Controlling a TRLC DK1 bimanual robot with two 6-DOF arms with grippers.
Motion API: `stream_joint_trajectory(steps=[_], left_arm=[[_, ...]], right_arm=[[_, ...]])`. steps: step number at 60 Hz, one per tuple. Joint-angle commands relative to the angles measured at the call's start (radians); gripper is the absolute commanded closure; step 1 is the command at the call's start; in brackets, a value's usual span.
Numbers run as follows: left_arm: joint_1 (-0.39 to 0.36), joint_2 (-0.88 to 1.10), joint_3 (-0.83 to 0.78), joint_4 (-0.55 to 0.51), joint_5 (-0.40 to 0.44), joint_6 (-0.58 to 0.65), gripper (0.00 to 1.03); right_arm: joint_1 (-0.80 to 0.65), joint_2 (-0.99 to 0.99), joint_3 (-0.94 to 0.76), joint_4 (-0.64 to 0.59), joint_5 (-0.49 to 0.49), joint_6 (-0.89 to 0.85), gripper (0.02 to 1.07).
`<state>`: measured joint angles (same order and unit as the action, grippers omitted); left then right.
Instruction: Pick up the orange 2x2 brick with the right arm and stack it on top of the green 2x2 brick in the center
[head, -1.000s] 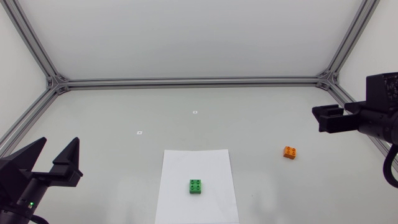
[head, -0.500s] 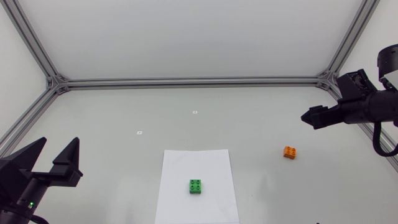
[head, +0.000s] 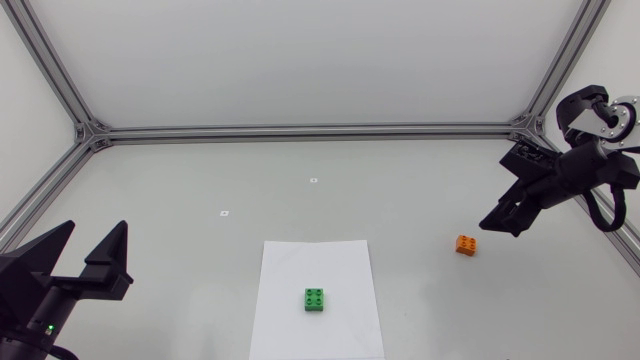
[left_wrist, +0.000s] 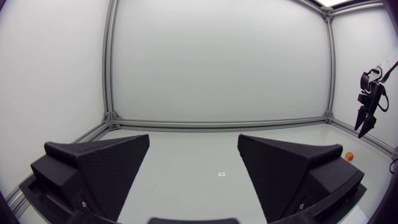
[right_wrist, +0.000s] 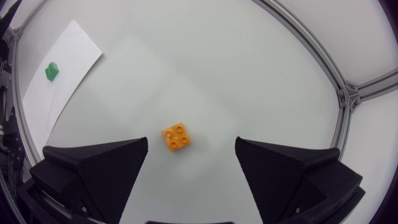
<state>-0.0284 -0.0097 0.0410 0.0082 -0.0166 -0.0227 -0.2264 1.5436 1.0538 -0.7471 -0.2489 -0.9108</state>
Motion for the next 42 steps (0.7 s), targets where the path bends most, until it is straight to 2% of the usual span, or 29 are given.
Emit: stream_joint_trajectory(steps=[1, 7, 13, 27, 42], left_arm=[[-0.001, -0.004, -0.041, -0.011, 0.003, 0.006, 0.04], [-0.001, -0.004, -0.041, -0.011, 0.003, 0.006, 0.04], [-0.001, -0.004, -0.041, -0.011, 0.003, 0.006, 0.04], [-0.001, -0.004, -0.041, -0.011, 0.003, 0.006, 0.04], [-0.001, -0.004, -0.041, -0.011, 0.003, 0.006, 0.04]], right_arm=[[0.001, 0.061, 0.038, -0.049, 0.017, -0.126, 0.07], [0.004, 0.156, 0.146, -0.170, 0.026, -0.177, 0.07], [0.018, 0.191, 0.192, -0.215, 0.054, -0.224, 0.07], [0.070, 0.220, 0.193, -0.218, 0.126, -0.258, 0.07], [0.087, 0.251, 0.166, -0.198, 0.148, -0.304, 0.07]])
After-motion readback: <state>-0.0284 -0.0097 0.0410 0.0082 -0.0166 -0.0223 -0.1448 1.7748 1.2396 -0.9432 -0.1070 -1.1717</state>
